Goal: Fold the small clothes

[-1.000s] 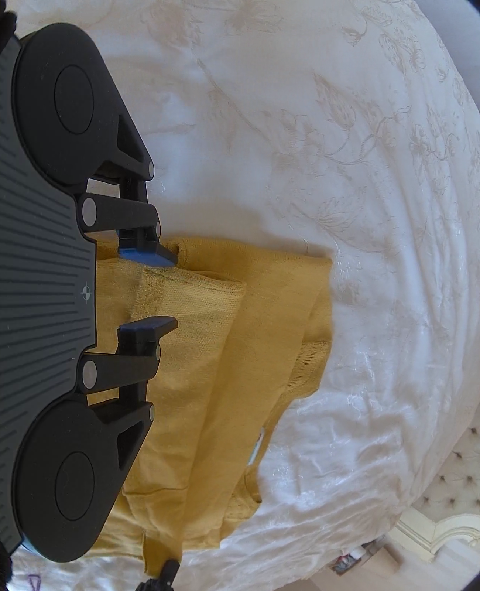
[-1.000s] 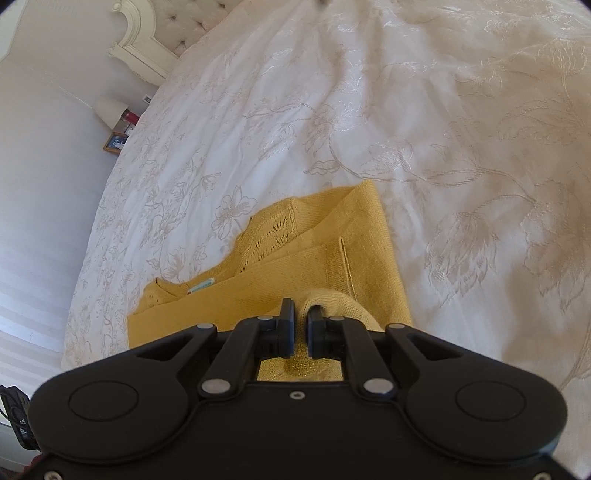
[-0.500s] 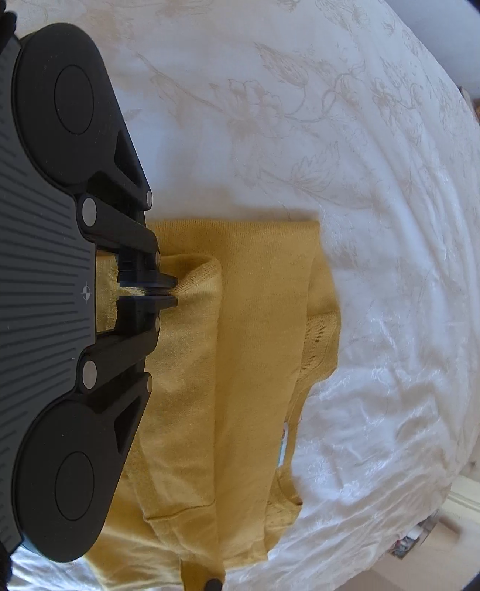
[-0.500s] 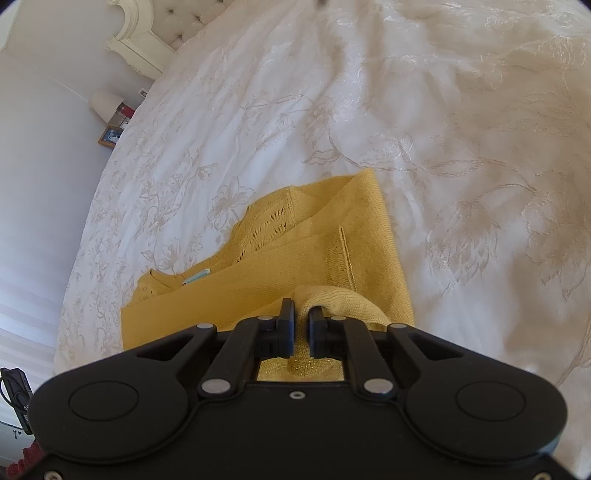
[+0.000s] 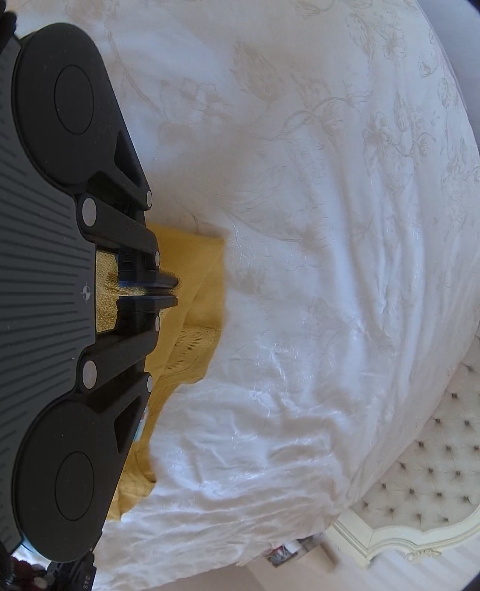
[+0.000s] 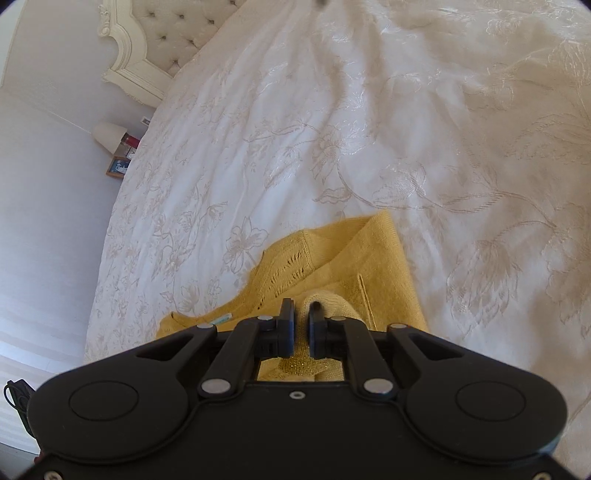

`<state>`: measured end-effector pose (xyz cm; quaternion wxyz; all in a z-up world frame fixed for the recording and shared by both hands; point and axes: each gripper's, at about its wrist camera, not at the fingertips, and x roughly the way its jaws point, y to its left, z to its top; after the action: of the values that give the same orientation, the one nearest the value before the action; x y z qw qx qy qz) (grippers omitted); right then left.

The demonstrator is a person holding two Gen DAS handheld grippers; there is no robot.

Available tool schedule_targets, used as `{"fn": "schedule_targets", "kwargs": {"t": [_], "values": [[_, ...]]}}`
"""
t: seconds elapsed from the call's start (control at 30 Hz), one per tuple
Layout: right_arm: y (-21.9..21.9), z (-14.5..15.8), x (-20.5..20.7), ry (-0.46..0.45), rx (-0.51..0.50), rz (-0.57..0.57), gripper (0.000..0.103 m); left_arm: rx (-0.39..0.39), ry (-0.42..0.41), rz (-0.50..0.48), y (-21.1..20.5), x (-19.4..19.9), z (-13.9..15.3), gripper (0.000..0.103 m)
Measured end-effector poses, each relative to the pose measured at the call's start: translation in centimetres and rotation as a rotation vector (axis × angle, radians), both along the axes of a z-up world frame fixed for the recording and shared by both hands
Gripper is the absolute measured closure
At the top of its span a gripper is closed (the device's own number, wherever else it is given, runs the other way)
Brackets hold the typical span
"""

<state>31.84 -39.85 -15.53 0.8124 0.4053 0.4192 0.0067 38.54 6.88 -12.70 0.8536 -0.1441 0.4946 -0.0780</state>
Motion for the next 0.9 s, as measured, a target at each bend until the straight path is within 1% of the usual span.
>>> {"fn": "schedule_targets", "kwargs": {"t": [0.13, 0.2, 0.23, 0.27, 0.33, 0.37, 0.4, 0.47, 0.5, 0.53, 0.6, 0.67, 0.7, 0.77, 0.83, 0.9], "values": [[-0.1, -1.5, 1.6, 0.056, -0.027, -0.016, 0.083, 0.058, 0.003, 0.011, -0.4, 0.6, -0.8, 0.098], [-0.1, -1.9, 1.6, 0.069, -0.036, -0.019, 0.083, 0.045, 0.009, 0.018, -0.1, 0.6, -1.1, 0.098], [0.0, -1.9, 1.5, 0.071, -0.04, -0.018, 0.081, 0.042, 0.012, 0.025, 0.2, 0.6, -1.3, 0.097], [0.0, -1.9, 1.3, 0.067, -0.044, -0.019, 0.076, 0.043, 0.011, 0.032, 0.4, 0.6, -1.3, 0.097], [-0.1, -1.7, 0.7, 0.053, -0.049, -0.039, 0.045, 0.04, 0.003, 0.045, 1.0, 0.4, -1.2, 0.096], [-0.2, -1.4, 0.3, 0.035, -0.05, -0.052, 0.04, 0.039, -0.004, 0.051, 1.2, 0.3, -1.0, 0.095], [-0.3, -1.2, -0.1, 0.023, -0.056, -0.065, 0.037, 0.043, -0.008, 0.055, 1.4, 0.2, -0.8, 0.092], [-0.6, -0.3, -0.8, 0.008, -0.108, -0.086, 0.037, 0.076, -0.027, 0.059, 1.6, 0.0, -0.3, 0.091], [-0.5, 0.1, -1.0, 0.005, -0.141, -0.081, 0.037, 0.094, -0.038, 0.053, 1.5, -0.2, 0.0, 0.088], [-0.3, 0.6, -1.2, -0.002, -0.189, -0.058, 0.037, 0.118, -0.053, 0.04, 1.3, -0.5, 0.4, 0.081], [0.6, 1.7, -1.5, -0.022, -0.272, 0.016, 0.037, 0.15, -0.079, 0.002, 0.6, -1.4, 1.0, 0.079], [2.1, 2.4, -1.9, -0.043, -0.323, 0.1, 0.042, 0.163, -0.083, -0.053, -0.6, -2.8, 0.9, 0.078], [2.8, 2.5, -2.0, -0.048, -0.336, 0.133, 0.045, 0.168, -0.08, -0.08, -1.3, -3.5, 0.7, 0.078], [4.8, 2.4, -2.2, -0.05, -0.37, 0.218, 0.047, 0.182, -0.069, -0.149, -3.0, -5.3, -0.2, 0.077], [6.9, 1.8, -2.3, -0.043, -0.397, 0.29, 0.052, 0.182, -0.045, -0.206, -4.6, -6.8, -1.3, 0.077], [8.3, 1.1, -2.3, -0.032, -0.41, 0.332, 0.052, 0.176, -0.013, -0.261, -6.1, -7.7, -2.5, 0.077]]}}
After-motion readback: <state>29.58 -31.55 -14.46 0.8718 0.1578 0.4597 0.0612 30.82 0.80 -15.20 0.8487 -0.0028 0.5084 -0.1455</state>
